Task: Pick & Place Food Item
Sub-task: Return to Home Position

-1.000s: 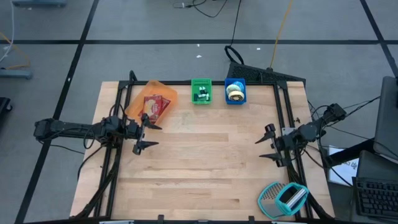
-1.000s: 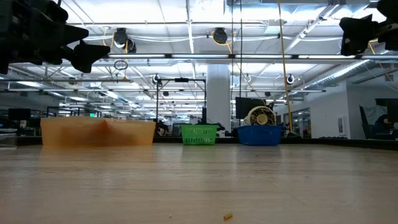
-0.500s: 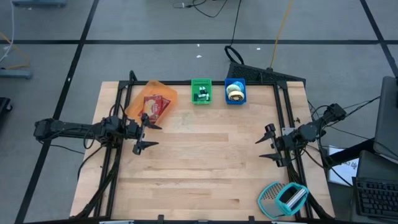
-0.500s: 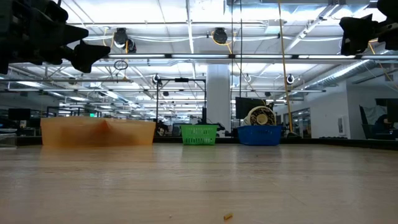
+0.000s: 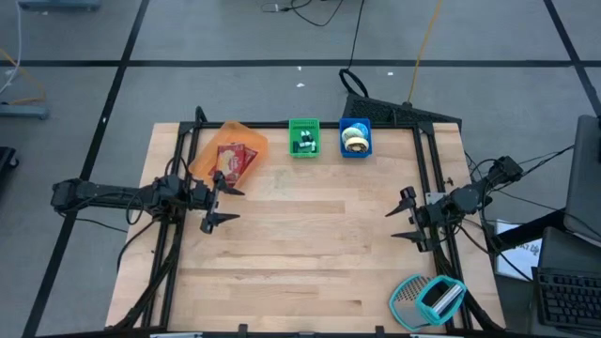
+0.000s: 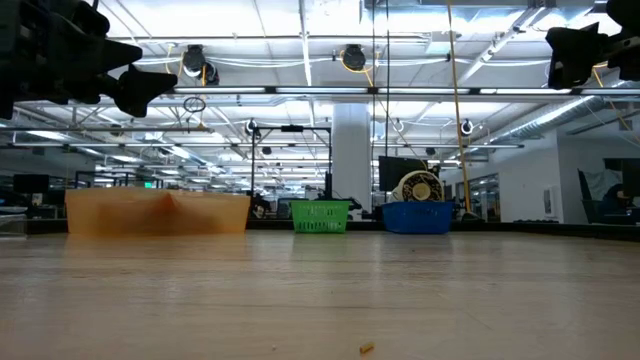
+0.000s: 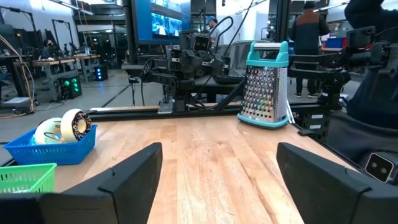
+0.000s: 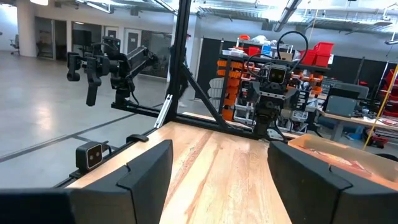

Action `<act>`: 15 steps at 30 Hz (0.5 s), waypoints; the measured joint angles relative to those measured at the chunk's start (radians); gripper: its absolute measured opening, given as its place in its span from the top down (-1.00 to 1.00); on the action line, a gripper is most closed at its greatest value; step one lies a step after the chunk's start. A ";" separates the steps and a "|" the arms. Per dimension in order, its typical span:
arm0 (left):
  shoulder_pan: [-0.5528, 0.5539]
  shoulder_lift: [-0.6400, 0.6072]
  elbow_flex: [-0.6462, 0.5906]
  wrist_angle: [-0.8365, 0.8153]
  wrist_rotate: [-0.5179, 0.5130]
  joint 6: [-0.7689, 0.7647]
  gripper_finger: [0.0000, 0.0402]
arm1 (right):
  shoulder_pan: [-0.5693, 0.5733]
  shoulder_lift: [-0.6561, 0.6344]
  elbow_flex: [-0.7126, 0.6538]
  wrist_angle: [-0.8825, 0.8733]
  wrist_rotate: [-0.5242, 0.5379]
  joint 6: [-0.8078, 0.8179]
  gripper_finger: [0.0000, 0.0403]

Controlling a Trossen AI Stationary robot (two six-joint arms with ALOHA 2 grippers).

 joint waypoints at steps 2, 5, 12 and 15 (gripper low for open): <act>0.000 0.000 0.000 0.000 0.000 0.000 -0.61 | 0.000 0.000 0.000 0.000 0.000 0.000 -0.26; 0.000 0.000 0.000 0.000 0.000 0.000 -0.61 | 0.000 0.000 0.000 0.000 0.000 0.000 -0.26; 0.000 0.000 0.000 0.000 0.000 0.000 -0.55 | 0.000 0.000 -0.001 0.000 0.000 0.000 -0.26; 0.000 0.000 0.000 0.000 0.000 0.000 -0.53 | 0.000 0.000 -0.001 0.000 0.000 0.000 -0.26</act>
